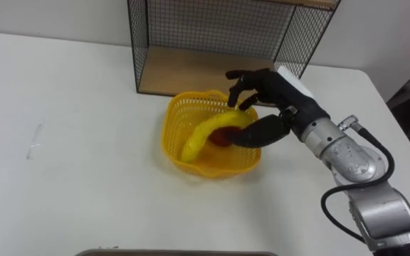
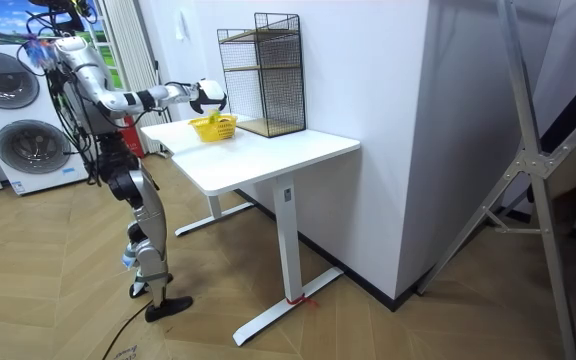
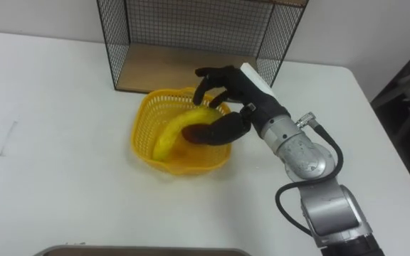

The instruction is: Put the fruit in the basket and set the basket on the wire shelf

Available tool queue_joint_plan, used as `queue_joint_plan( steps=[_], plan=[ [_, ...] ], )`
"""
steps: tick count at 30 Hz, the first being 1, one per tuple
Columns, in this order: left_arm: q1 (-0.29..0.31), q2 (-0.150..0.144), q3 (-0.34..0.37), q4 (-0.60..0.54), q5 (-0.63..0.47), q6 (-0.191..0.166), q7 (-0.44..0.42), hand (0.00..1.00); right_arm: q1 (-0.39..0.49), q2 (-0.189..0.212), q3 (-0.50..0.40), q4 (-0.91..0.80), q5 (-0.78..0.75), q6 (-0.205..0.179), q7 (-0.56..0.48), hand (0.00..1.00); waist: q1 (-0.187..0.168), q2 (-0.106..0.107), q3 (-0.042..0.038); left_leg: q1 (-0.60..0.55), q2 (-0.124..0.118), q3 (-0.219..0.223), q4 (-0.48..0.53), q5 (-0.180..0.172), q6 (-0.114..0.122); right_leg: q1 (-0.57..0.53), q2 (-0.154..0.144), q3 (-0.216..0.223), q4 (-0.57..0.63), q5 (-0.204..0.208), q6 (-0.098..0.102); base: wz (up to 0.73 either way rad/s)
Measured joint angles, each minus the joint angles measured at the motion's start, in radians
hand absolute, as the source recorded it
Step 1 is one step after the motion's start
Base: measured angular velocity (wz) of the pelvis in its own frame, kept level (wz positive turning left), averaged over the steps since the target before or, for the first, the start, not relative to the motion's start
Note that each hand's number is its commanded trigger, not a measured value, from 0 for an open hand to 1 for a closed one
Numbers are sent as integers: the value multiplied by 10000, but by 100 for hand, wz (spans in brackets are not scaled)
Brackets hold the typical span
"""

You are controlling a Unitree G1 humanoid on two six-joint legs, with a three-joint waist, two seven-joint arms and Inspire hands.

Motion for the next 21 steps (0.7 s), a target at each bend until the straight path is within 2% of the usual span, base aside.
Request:
queue_joint_plan(
  steps=[9,13,16,21],
  plan=[
    [12,0,-3,-19,-4,-2,0,0,20,173,-1,164,-143,0,110,0,-17,54,15,-7,20,-9,13,-1,-1,12,10,-76,8,40,-28,0],
    [14,0,-4,-20,-6,-3,0,0,20,182,-1,164,-296,0,110,0,-18,110,-13,-10,18,-10,12,-1,-1,11,10,-71,0,40,-28,0],
    [16,0,-3,-20,-20,-3,14,0,172,184,-1,160,-304,-1,97,0,-9,150,-76,-8,16,-19,15,-1,-1,12,5,-74,-2,40,-28,0],
    [15,-1,21,-20,-226,7,33,0,669,184,-5,159,-305,13,97,0,-27,152,-79,-29,15,-28,23,-1,-1,-1,0,-74,-13,39,-27,0]
  ],
)
